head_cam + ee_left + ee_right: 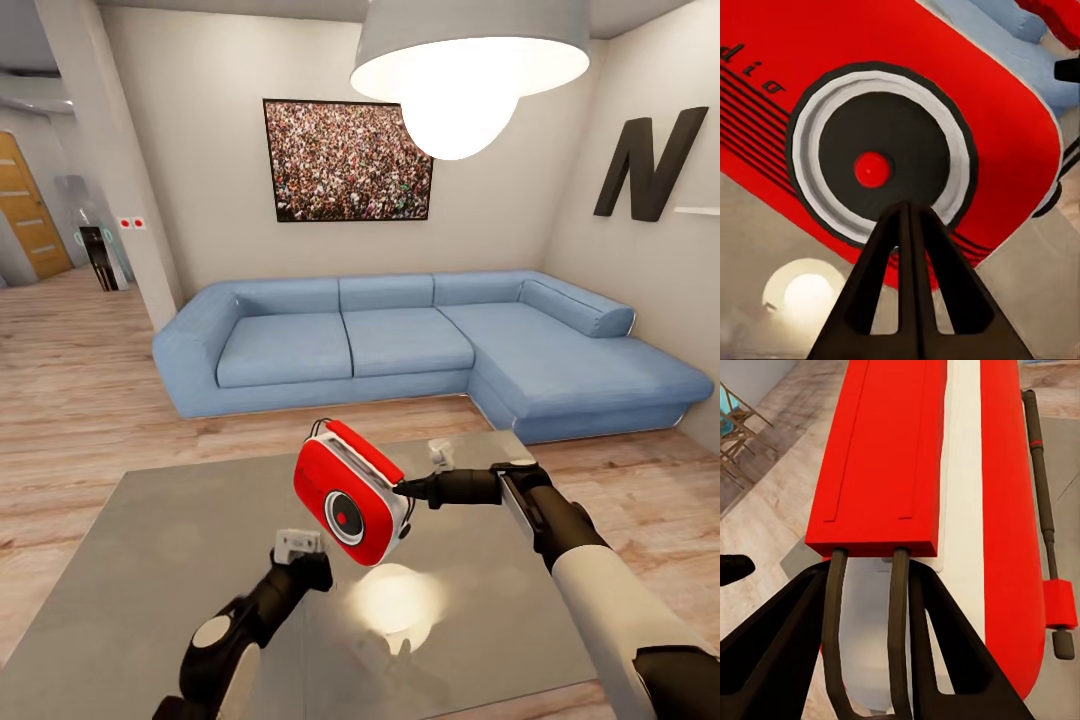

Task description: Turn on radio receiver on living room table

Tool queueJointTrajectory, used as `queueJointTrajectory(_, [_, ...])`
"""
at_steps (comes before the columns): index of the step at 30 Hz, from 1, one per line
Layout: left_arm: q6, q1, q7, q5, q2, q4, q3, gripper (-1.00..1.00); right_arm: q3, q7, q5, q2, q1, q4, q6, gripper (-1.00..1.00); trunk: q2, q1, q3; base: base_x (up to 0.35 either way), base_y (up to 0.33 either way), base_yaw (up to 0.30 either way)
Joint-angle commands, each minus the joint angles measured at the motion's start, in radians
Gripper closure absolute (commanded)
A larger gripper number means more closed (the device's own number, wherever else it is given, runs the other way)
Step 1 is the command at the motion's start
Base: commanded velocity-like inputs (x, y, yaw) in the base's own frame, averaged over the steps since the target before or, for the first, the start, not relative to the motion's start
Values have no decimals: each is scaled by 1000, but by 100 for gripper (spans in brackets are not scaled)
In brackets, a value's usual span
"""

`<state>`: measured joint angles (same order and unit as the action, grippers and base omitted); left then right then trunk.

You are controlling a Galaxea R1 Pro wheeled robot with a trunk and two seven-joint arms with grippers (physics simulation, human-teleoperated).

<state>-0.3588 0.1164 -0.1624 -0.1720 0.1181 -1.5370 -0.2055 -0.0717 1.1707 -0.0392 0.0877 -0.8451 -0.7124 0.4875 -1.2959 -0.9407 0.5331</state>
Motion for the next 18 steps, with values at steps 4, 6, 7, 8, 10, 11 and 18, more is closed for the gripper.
queueJointTrajectory(4, [-52,45,1,4,-1,53,54,100,1,0,5,0,0,-1,2,100,0,0,0,0,0,0])
queueJointTrajectory(6, [-56,86,0,4,1,128,66,100,1,0,5,0,0,-1,2,100,0,0,0,0,0,0])
queueJointTrajectory(7, [-54,103,0,3,2,162,68,100,1,0,5,0,0,-1,2,100,0,0,0,0,0,0])
queueJointTrajectory(8, [-51,120,-1,2,3,197,69,100,1,0,5,0,0,-1,2,100,0,0,0,0,0,0])
queueJointTrajectory(10, [-39,151,-1,-3,4,260,70,100,1,0,5,0,0,-1,2,100,0,0,0,0,0,0])
queueJointTrajectory(11, [-35,163,-2,-5,4,279,70,100,1,0,5,-1,0,-1,2,100,0,0,0,0,0,0])
queueJointTrajectory(18, [-30,211,-4,-2,56,335,68,100,1,0,5,-3,0,-1,2,100,0,0,0,0,0,0])
